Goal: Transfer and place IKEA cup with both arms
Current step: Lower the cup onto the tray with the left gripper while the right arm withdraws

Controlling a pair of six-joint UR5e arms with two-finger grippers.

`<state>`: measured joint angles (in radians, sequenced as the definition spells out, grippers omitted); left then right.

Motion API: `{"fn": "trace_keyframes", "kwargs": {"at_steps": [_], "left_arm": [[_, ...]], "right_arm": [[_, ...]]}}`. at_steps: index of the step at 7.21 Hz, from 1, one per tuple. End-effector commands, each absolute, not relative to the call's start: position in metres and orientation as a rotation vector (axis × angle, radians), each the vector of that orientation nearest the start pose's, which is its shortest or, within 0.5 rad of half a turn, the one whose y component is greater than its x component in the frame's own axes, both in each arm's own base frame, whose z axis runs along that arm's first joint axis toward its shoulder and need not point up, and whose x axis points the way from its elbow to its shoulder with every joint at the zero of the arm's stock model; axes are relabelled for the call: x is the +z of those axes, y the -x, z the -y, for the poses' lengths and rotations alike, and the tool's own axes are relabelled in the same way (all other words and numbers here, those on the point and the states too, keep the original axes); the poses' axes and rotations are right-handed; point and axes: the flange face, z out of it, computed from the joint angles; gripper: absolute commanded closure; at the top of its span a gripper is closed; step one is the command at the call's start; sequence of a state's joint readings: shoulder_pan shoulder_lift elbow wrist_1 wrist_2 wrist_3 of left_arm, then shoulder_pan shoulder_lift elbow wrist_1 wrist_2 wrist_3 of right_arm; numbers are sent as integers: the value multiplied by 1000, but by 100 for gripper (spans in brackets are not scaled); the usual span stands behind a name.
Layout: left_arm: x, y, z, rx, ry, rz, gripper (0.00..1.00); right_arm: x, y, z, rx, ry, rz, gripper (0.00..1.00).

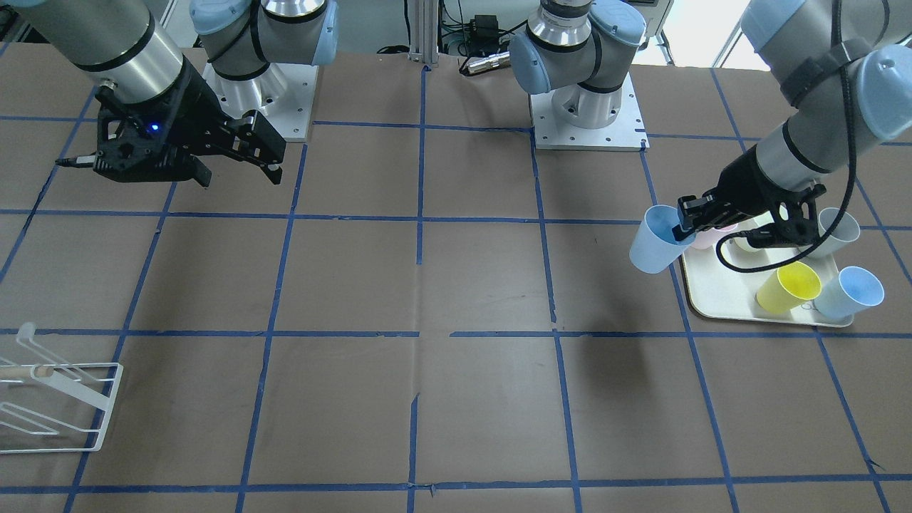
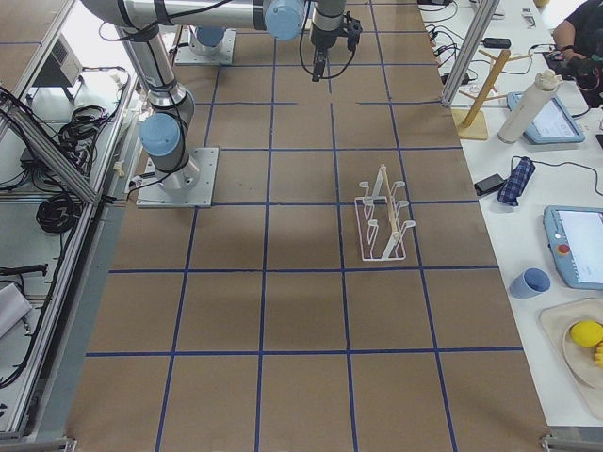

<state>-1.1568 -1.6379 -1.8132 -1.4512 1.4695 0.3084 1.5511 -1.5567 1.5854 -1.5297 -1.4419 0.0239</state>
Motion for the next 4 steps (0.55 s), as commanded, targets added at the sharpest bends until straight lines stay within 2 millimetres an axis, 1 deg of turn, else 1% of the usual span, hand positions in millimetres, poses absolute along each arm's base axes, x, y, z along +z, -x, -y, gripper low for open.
{"fn": "trace_keyframes", "kwargs": {"at_steps": [1,2,3,4], "left_arm": [[310,-142,520,373,-8,-3231,100],[297,-186,520,385,-123,-3260,100],[279,-205,520,397,-208,-3279,100],[261,-210,526,354,-262,-3266,100]], "right_arm": [[486,-138,508,-174,-18,-3100,0],[487,-138,512,-213,-23,-3100,0],[486,-137,512,-207,-44,-3103,0],[484,-137,512,-200,-45,-3105,0]]}}
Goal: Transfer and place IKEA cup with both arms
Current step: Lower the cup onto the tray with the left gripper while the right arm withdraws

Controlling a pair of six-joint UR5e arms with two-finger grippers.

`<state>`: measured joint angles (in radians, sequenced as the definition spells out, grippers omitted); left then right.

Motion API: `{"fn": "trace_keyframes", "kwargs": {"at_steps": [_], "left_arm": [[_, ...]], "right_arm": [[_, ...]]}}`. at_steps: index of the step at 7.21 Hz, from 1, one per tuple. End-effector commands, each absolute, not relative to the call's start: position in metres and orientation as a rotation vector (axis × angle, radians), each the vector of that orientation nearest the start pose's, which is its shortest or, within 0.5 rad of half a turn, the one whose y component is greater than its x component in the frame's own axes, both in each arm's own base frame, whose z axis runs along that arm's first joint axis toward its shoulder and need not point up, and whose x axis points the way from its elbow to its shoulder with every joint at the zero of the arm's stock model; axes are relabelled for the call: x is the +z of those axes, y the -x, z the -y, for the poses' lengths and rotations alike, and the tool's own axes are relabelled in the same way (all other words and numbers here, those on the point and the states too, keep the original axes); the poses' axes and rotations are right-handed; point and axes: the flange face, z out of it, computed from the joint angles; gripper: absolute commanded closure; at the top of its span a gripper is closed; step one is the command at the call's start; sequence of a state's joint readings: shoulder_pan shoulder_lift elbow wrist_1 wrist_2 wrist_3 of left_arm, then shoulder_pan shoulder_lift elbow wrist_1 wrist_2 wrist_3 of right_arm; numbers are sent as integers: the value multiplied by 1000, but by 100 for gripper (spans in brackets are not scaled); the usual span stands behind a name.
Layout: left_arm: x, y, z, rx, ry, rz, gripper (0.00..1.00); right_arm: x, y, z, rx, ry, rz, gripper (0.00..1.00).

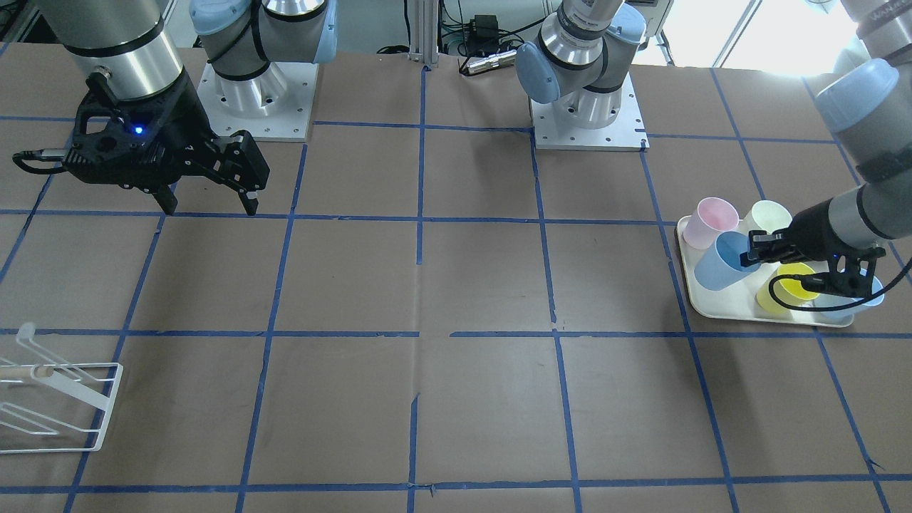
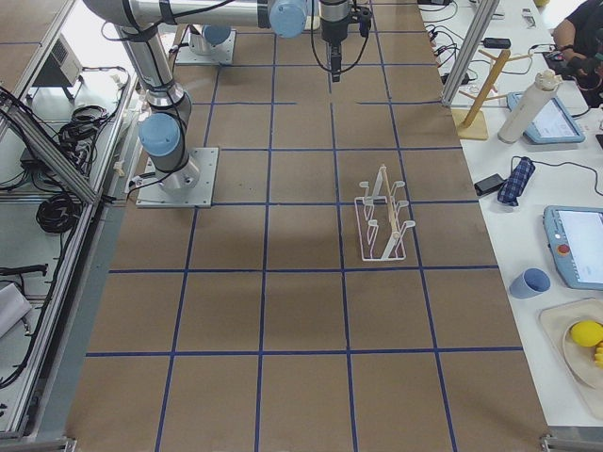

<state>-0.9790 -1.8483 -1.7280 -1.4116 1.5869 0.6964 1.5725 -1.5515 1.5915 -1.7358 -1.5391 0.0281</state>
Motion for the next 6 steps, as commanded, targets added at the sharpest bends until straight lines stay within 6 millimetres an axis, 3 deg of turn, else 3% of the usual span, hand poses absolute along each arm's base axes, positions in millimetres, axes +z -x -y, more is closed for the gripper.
{"fn": "trace_keyframes", "kwargs": {"at_steps": [1,6], "left_arm": [[242,-212,530,376,-291,-3273,100],[218,-212,534,430,-296,-3290,99]], "right_arm": [[481,-137,514,-195,-43,-3106,0],[488,-130,509,-209,-149,-3161,0]]}}
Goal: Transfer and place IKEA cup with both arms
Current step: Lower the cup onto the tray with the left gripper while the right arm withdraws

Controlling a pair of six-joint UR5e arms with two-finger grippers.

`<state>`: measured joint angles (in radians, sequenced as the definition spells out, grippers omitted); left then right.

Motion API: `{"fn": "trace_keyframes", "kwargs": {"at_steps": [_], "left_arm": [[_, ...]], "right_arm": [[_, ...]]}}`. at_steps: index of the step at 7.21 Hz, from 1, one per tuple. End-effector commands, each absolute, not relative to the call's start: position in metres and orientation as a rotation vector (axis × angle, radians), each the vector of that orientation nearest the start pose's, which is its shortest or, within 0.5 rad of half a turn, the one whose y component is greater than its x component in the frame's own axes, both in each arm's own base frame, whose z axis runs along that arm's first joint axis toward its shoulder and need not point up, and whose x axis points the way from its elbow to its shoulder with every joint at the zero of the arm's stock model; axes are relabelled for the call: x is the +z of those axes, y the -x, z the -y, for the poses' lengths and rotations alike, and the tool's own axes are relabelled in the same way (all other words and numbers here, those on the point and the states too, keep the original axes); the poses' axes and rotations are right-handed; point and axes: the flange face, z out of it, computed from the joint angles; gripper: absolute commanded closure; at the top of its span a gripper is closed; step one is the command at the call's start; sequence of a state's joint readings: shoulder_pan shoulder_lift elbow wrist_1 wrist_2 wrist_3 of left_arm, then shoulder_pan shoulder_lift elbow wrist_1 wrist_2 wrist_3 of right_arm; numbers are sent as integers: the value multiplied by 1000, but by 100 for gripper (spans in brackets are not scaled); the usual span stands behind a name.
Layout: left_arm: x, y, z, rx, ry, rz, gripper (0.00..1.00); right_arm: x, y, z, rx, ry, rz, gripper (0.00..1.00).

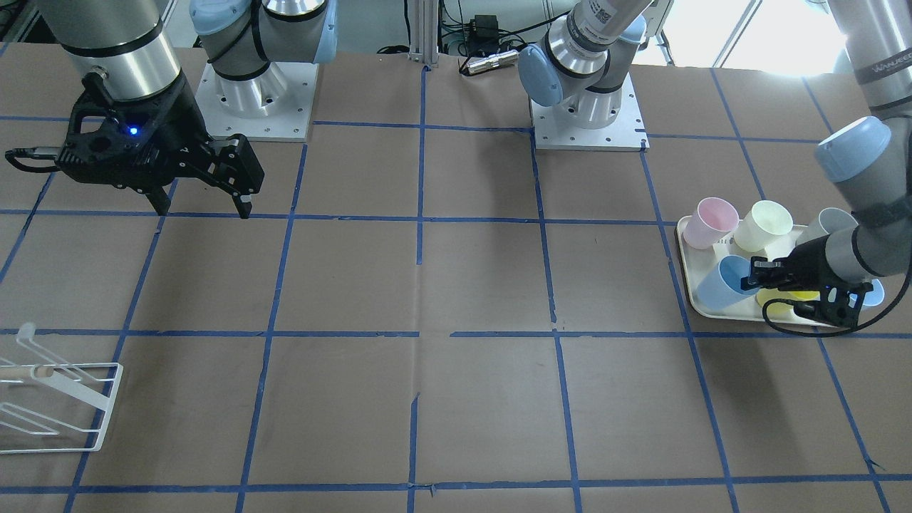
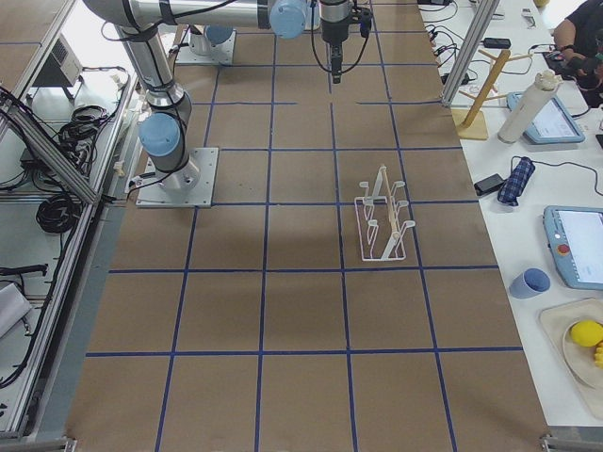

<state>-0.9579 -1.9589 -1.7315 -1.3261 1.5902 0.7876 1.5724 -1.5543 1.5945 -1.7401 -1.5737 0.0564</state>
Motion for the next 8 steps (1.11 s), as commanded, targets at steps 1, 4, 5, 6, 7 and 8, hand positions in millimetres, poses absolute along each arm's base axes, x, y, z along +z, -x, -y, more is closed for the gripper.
{"fn": "trace_keyframes", "kwargs": {"at_steps": [1,4,5,6,7,8], "left_arm": [[219,-216,536,423,-294,-3287,86],[217,-218,538,421,-291,-3292,14],[224,-216,540,395,-281,-3293,6],[241,-209,546,368,-287,-3278,0],[260,-195,557,339,-279,-3262,0],[287,-166,572,327,-243,-3242,0]], "right_arm": [[486,-130,509,-199,-158,-3171,0],[483,-129,506,-145,-155,-3178,0],[484,-129,505,-140,-154,-3178,0],[484,-129,505,-145,-155,-3178,0],[484,-130,505,-149,-152,-3173,0],[484,-131,505,-138,-150,-3159,0]]}}
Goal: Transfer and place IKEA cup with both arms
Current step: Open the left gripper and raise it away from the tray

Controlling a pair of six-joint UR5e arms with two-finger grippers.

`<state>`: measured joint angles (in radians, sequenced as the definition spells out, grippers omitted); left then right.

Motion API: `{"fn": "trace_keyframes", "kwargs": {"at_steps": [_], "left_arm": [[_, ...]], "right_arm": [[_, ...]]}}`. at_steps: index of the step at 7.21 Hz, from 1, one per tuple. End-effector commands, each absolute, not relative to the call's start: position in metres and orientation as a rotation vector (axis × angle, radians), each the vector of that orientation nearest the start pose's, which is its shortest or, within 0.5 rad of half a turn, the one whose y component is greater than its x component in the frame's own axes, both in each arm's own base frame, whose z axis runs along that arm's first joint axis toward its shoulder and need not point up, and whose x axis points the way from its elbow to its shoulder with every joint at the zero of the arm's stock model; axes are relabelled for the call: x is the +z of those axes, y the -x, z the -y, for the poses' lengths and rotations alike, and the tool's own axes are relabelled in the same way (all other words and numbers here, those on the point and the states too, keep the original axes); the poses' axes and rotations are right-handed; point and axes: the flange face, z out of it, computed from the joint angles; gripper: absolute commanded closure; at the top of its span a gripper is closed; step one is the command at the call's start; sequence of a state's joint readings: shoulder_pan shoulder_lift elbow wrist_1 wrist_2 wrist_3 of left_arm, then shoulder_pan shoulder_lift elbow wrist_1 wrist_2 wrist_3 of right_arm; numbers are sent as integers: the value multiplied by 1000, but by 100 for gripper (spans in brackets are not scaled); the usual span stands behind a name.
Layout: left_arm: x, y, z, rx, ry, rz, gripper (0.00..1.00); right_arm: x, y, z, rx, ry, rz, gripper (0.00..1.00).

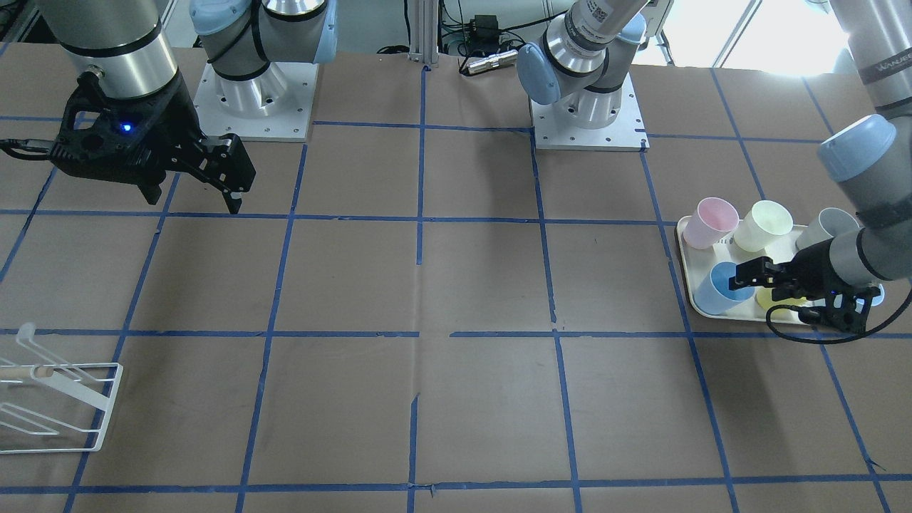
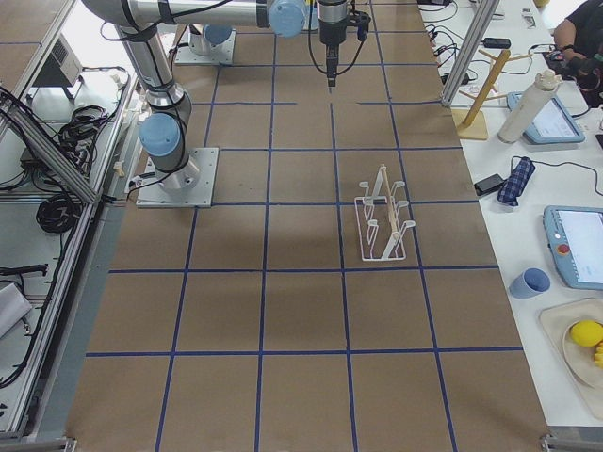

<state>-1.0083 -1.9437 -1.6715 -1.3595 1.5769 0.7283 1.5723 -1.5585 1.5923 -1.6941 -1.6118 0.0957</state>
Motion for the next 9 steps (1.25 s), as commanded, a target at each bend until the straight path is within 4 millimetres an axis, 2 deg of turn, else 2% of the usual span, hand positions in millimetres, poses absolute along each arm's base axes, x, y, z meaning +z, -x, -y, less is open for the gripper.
{"fn": "trace_keyframes", "kwargs": {"at_steps": [1,2,3,4,5,6,7,8,9], "left_arm": [[325,-119,583,311,-166,-3244,0],[363,-66,591,246,-39,-3291,0],[387,-10,599,189,39,-3287,0],[415,49,600,121,35,-3258,0],[450,86,595,61,51,-3248,0],[479,107,583,90,119,-3244,0],[500,121,565,53,95,-3241,0],[507,119,543,84,74,-3159,0],[507,117,529,72,70,-3105,0]], "right_arm": [[482,-134,504,-117,-103,-3148,0],[479,-139,502,-87,32,-3148,0],[481,-147,498,-68,62,-3157,0],[481,-148,498,-71,65,-3158,0],[482,-148,498,-75,65,-3158,0],[483,-149,498,-78,60,-3155,0],[482,-149,497,-73,55,-3155,0],[482,-149,497,-73,36,-3153,0],[482,-149,497,-76,-12,-3153,0]]}}
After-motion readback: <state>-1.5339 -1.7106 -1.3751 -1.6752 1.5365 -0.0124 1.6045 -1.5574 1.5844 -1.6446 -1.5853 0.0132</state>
